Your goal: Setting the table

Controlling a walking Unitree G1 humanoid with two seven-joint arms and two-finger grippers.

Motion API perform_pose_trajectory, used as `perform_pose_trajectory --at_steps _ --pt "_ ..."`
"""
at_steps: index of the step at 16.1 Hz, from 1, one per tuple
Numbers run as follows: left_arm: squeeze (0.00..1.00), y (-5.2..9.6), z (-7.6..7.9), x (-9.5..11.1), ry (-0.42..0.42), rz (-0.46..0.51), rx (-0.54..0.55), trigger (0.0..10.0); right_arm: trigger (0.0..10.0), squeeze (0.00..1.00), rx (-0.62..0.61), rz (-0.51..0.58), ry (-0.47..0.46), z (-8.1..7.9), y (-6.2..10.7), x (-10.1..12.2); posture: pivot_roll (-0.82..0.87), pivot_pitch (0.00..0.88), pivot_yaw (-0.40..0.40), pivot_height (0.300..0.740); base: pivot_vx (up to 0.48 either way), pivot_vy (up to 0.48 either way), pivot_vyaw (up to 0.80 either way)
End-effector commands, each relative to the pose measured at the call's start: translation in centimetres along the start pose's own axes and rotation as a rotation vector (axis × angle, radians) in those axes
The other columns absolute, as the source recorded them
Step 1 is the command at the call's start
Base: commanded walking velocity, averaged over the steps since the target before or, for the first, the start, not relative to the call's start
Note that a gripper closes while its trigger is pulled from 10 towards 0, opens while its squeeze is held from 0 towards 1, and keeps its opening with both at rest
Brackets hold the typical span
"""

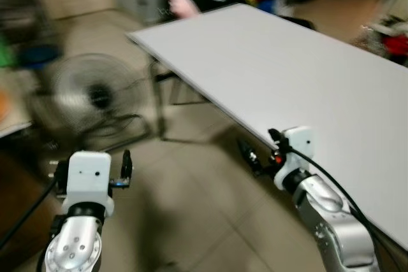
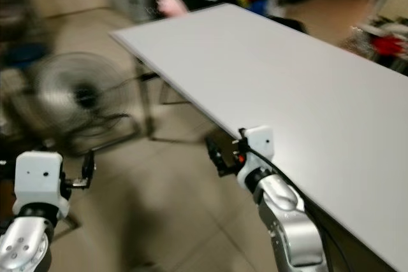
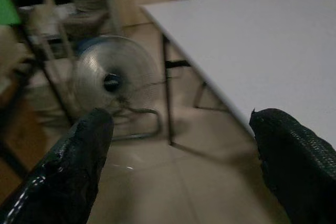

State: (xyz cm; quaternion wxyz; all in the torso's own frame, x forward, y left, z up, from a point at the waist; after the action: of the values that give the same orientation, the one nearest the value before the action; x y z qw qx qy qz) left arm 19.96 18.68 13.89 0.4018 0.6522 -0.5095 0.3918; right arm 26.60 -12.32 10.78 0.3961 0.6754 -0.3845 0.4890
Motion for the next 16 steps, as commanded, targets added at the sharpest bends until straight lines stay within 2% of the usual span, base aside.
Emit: perform_pose_trajectory --at_steps 1,2,3,4,5,6,7,8,11,14,16 --pt "0.00 -0.1 -0.3 0.2 -0.016 0.006 -0.001 10.0 10.0 1.00 -0.011 0.033 -0.014 -0.1 -0.1 0.6 -0.01 0.000 0.008 0.740 0.000 0.382 0.00" --pt "0.00 -0.6 -0.5 0.4 -0.025 0.020 -0.013 10.0 10.0 1.00 -0.089 0.065 -0.024 0.8 -0.2 1.0 -0.02 0.000 0.023 0.740 0.000 0.382 0.00" --pt "0.00 -0.8 -0.5 0.5 -0.026 0.025 -0.017 10.0 10.0 1.00 -0.115 0.076 -0.023 1.1 -0.2 1.2 -0.02 0.000 0.030 0.740 0.000 0.386 0.00" --pt "0.00 -1.3 -0.3 0.6 -0.033 0.038 -0.037 10.0 10.0 0.45 -0.207 0.092 -0.033 2.5 -0.1 1.4 -0.04 0.000 0.049 0.740 0.000 0.386 0.00" --pt "0.00 -1.8 -0.1 0.8 -0.037 0.051 -0.057 10.0 10.0 0.00 -0.320 0.106 -0.023 4.1 0.2 1.6 -0.05 0.000 0.063 0.740 0.000 0.382 0.00" --pt "0.00 -2.2 0.0 0.9 -0.032 0.061 -0.068 10.0 10.0 0.00 -0.375 0.114 -0.026 5.2 0.7 1.6 -0.06 0.000 0.074 0.740 0.000 0.382 0.00" --pt "0.00 -2.5 0.0 0.9 -0.026 0.067 -0.072 10.0 10.0 0.00 -0.355 0.135 -0.011 5.3 1.0 1.7 -0.08 0.000 0.094 0.740 0.000 0.382 0.00" --pt "0.00 -2.8 0.0 0.9 -0.022 0.070 -0.074 10.0 10.0 0.00 -0.309 0.136 0.023 4.9 1.0 1.7 -0.09 0.000 0.096 0.740 0.000 0.382 0.00" --pt "0.00 -3.0 0.4 0.8 -0.015 0.073 -0.085 10.0 10.0 0.00 -0.168 0.062 0.040 3.5 0.8 1.2 -0.10 0.000 0.099 0.740 0.000 0.384 0.00" --pt "0.00 -2.5 0.2 0.6 -0.004 0.064 -0.062 10.0 10.0 0.00 -0.068 0.045 -0.006 1.3 0.2 1.2 -0.08 0.000 0.072 0.740 0.000 0.381 0.00" --pt "0.00 -2.1 -0.2 0.6 -0.001 0.059 -0.038 10.0 10.0 0.00 -0.048 0.041 -0.036 0.5 -0.3 1.0 -0.06 0.000 0.054 0.740 0.000 0.382 0.00"
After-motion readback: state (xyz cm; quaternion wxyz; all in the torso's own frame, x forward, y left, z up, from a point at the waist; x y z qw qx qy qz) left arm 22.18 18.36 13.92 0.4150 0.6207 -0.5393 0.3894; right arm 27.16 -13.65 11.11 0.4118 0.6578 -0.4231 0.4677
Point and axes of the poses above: a point about 5 cm out from each wrist's last joint towards the gripper, its own y axis pointing back from the gripper into the wrist, its own x axis along the axis of the wrist's last joint, z = x × y, the point moved 2 cm from there along -y, pointing out of the wrist towards the gripper, and after that the axes turned 5 degrees about -y, right-handed, at the moved point
